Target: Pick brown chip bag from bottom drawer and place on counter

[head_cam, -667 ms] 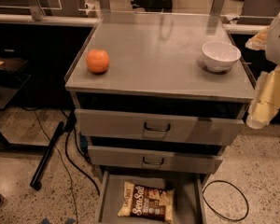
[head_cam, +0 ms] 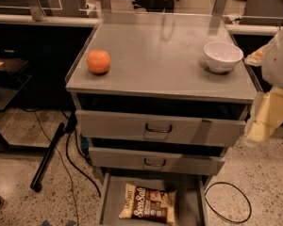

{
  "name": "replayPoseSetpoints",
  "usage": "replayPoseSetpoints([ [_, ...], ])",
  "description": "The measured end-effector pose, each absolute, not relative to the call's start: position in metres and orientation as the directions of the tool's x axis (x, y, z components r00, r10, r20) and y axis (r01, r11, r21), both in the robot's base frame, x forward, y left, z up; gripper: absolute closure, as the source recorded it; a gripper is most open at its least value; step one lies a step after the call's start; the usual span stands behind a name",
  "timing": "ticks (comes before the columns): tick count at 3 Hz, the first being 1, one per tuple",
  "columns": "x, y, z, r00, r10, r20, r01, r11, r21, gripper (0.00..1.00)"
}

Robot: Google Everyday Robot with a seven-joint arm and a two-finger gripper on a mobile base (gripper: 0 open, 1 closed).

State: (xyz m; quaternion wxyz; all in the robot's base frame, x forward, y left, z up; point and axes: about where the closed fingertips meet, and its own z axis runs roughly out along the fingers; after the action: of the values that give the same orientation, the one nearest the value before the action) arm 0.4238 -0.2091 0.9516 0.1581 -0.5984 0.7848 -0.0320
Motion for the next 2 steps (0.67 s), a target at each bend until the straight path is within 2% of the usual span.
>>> replayPoseSetpoints([
  [1, 0.404, -0.183, 0.915, -0.226, -0.944, -0.24, -0.927, 0.284, -0.245, 0.0],
  [2, 0.396, -0.18, 0.88, -0.233, -0.946, -0.224, -0.936, 0.281, -0.213, 0.0],
])
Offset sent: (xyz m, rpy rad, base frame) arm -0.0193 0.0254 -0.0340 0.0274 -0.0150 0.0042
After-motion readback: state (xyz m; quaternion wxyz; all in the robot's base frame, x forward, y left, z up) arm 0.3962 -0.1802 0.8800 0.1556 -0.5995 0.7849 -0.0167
